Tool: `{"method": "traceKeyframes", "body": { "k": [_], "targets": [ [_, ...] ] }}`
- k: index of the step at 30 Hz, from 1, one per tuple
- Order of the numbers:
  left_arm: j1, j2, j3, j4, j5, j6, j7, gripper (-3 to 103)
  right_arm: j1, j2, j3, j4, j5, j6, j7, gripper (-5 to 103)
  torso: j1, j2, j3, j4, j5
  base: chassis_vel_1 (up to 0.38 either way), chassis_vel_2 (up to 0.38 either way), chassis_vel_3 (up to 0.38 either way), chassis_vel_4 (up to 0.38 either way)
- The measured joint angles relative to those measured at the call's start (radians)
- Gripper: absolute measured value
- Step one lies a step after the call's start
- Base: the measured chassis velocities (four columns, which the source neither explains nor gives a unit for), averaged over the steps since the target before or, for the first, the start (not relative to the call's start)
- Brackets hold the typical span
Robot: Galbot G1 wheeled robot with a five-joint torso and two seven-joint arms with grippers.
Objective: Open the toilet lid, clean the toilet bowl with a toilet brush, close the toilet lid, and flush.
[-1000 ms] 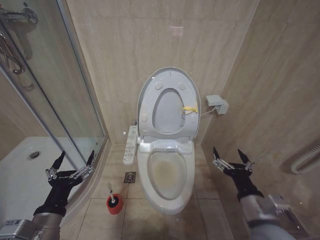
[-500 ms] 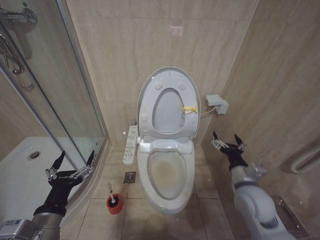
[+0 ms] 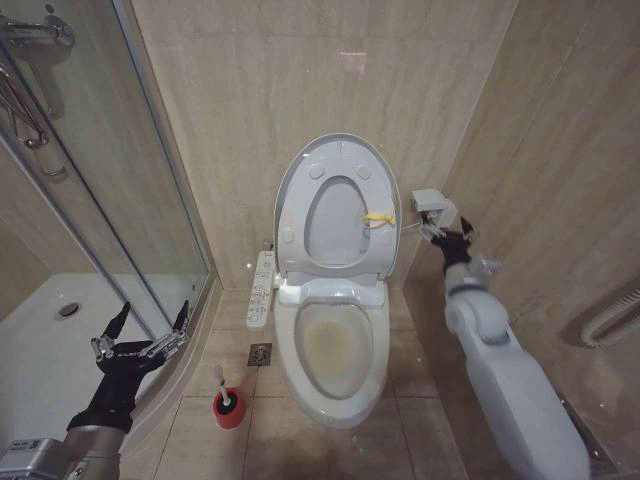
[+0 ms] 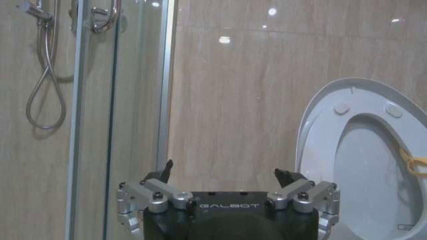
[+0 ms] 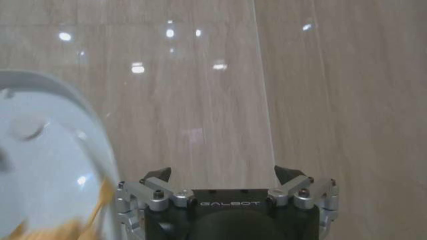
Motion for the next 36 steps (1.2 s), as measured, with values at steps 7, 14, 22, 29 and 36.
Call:
{"method": "traceKeyframes", "body": {
  "k": [7, 14, 22, 29, 36],
  "targets": [
    [0.000, 0.000, 0.000, 0.000, 0.000, 0.000, 0.000, 100, 0.211, 0.025, -0.068, -0.226, -0.095, 0.089, -0.013, 100, 0.000, 0.000, 0.000, -0.0003, -0.0001, 0.000, 0.000, 0.000, 0.000],
    [0.000, 0.000, 0.000, 0.000, 0.000, 0.000, 0.000, 100, 0.369, 0.071, -0.089, -0.398, -0.255, 0.170, -0.032, 100, 0.000, 0.000, 0.000, -0.0001, -0.0002, 0.000, 0.000, 0.000, 0.000],
    [0.000, 0.000, 0.000, 0.000, 0.000, 0.000, 0.000, 100, 0.503, 0.114, -0.095, -0.555, -0.333, 0.211, -0.040, 100, 0.000, 0.000, 0.000, -0.0004, -0.0002, 0.000, 0.000, 0.000, 0.000],
    [0.000, 0.000, 0.000, 0.000, 0.000, 0.000, 0.000, 100, 0.574, 0.130, -0.113, -0.656, -0.388, 0.234, -0.067, 100, 0.000, 0.000, 0.000, -0.0004, -0.0002, 0.000, 0.000, 0.000, 0.000],
    [0.000, 0.000, 0.000, 0.000, 0.000, 0.000, 0.000, 100, 0.593, 0.130, -0.161, -0.687, -0.390, 0.235, -0.094, 100, 0.000, 0.000, 0.000, 0.0000, -0.0002, 0.000, 0.000, 0.000, 0.000]
  ]
}}
